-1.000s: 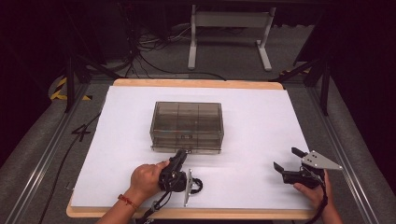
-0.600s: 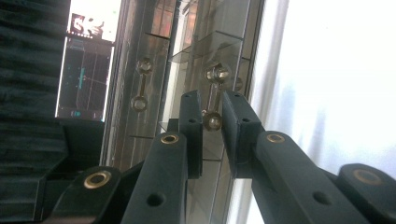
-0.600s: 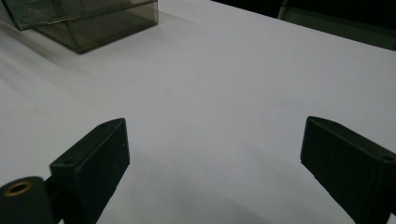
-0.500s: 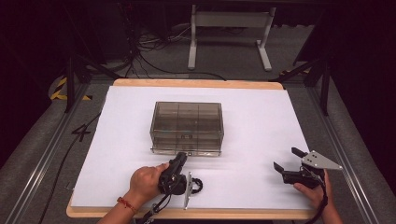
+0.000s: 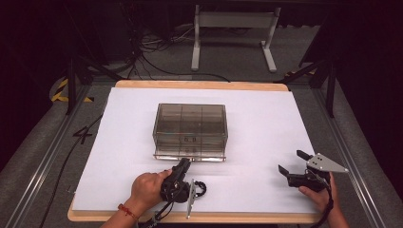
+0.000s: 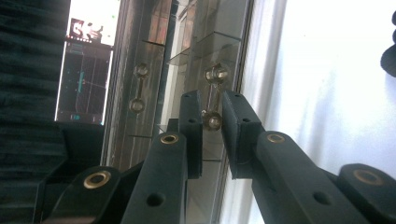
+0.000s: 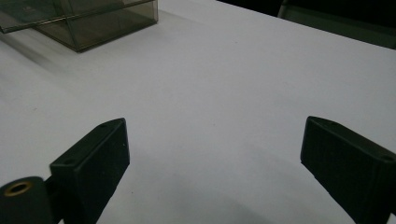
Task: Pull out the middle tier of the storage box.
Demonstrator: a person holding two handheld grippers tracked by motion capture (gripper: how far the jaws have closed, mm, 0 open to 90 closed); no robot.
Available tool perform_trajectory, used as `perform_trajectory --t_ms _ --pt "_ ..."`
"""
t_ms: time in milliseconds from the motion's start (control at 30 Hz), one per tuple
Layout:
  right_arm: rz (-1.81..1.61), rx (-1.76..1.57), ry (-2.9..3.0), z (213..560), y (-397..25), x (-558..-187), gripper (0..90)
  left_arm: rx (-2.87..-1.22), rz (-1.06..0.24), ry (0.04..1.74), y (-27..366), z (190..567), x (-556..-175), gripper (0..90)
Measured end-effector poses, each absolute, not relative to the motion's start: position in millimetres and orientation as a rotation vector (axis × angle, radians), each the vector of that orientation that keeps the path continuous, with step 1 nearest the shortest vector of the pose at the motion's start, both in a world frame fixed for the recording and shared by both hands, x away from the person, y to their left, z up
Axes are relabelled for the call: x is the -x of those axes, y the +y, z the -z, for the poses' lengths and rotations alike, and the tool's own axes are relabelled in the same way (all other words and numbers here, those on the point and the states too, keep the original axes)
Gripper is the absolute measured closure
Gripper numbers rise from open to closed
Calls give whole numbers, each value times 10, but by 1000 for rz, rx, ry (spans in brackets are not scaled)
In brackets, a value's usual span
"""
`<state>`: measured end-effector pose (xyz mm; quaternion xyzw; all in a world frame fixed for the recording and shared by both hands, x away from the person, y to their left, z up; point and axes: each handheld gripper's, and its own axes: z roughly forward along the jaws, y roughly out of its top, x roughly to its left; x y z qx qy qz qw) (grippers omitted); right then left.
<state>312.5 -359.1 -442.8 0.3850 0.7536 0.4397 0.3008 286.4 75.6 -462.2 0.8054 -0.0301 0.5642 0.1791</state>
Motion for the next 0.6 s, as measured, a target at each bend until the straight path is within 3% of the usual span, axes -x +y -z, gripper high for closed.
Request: perform_trajectory --t_ms 333,600 --pt "-1164 -1023 1999 4428 -3589 -3126 85 -2256 -1578 -90 779 4612 -2863 785" --pt "-1158 -1024 1999 4429 -3589 -3131 85 -2273 -1482 -59 817 4604 -2862 770"
